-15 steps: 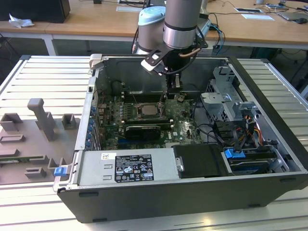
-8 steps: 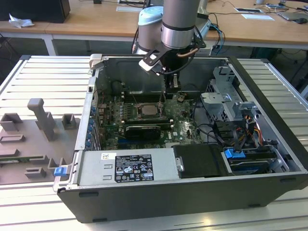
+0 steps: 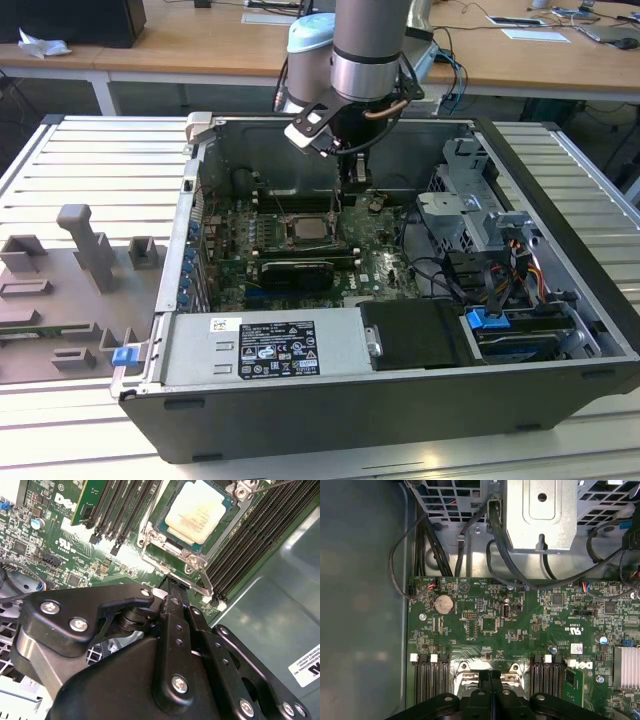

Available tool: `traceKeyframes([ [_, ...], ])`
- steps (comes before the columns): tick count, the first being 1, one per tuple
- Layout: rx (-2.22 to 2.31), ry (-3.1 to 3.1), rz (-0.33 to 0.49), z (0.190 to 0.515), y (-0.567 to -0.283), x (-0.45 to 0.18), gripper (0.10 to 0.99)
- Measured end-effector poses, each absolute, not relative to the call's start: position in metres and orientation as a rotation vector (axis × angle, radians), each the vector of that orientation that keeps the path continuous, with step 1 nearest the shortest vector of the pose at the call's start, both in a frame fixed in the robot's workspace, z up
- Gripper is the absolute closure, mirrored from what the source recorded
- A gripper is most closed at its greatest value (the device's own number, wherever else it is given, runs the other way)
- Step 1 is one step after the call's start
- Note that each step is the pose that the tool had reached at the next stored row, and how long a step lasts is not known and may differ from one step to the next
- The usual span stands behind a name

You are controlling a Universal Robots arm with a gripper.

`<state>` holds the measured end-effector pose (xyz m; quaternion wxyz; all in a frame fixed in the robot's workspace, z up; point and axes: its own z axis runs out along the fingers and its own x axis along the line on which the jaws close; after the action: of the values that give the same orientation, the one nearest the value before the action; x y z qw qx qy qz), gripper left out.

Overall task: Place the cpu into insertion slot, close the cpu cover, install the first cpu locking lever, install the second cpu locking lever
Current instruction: 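Close the cpu cover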

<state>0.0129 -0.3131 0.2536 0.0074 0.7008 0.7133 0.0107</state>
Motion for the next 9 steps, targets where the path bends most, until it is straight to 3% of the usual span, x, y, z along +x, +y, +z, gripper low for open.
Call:
traceKeyframes([
  [9,2.191,2.230,0.034,0.2532,-0.3130,0.0057,0.980],
])
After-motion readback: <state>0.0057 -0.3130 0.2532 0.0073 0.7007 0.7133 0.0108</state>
